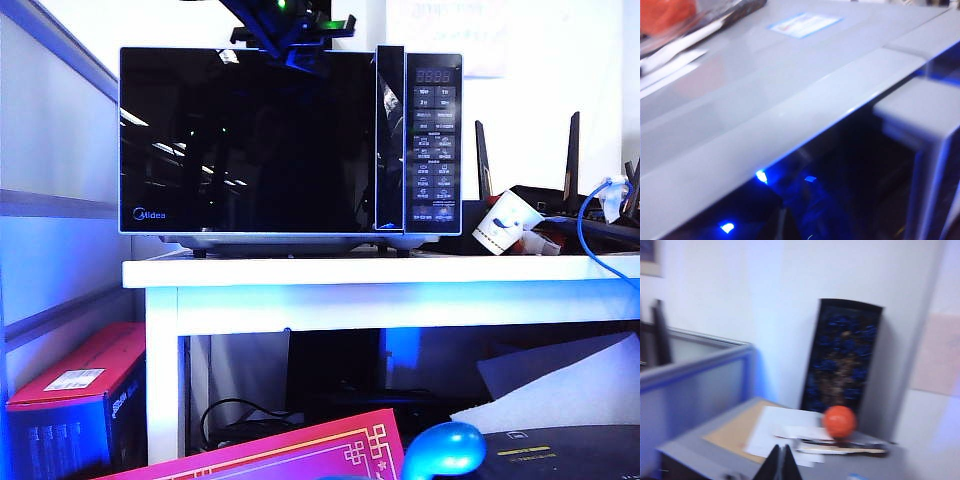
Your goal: Open the microwave door, place the box of snacks from the top of the microwave inside, then close the microwave door.
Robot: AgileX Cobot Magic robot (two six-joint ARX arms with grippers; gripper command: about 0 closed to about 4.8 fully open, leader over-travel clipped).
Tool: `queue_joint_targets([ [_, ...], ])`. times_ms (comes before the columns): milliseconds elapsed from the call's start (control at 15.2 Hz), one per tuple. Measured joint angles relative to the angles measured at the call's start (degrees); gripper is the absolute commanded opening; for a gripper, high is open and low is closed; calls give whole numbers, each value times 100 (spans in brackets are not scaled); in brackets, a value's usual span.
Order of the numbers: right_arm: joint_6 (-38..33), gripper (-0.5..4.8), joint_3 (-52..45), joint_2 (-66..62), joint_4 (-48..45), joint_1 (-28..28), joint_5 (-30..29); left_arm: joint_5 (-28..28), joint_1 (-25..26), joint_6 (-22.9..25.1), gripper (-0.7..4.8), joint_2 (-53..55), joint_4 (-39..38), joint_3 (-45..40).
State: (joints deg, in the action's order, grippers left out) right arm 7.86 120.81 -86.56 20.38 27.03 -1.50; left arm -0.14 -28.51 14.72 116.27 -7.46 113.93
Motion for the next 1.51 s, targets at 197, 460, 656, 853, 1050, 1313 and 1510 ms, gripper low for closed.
queue_joint_targets([
  [197, 433, -5, -9, 225, -7, -13, 568, -122, 160, -20, -6, -1010, -490, -52],
  [460, 608, -5, 7, 1453, 190, -2, 903, 20, 42, -579, -6, -4188, -1910, 44],
  [656, 719, -5, 4, 2339, 1541, 9, 890, -46, 22, -586, -6, -6249, -4039, 13],
  [853, 599, -5, -129, 2907, 2721, 9, 898, -393, 24, -435, -6, -8098, -5217, 61],
  [1050, 546, -5, -1910, 3923, 2664, 9, 898, -658, 24, -225, -6, -9088, -6319, -310],
  [1313, 201, -5, -6041, 5681, 96, 9, 538, 79, 22, -310, -5, -10306, -5960, -3587],
  [1510, -168, -5, -7925, 6472, -610, 9, 697, 874, 24, -710, -6, -11040, -4028, -6570],
])
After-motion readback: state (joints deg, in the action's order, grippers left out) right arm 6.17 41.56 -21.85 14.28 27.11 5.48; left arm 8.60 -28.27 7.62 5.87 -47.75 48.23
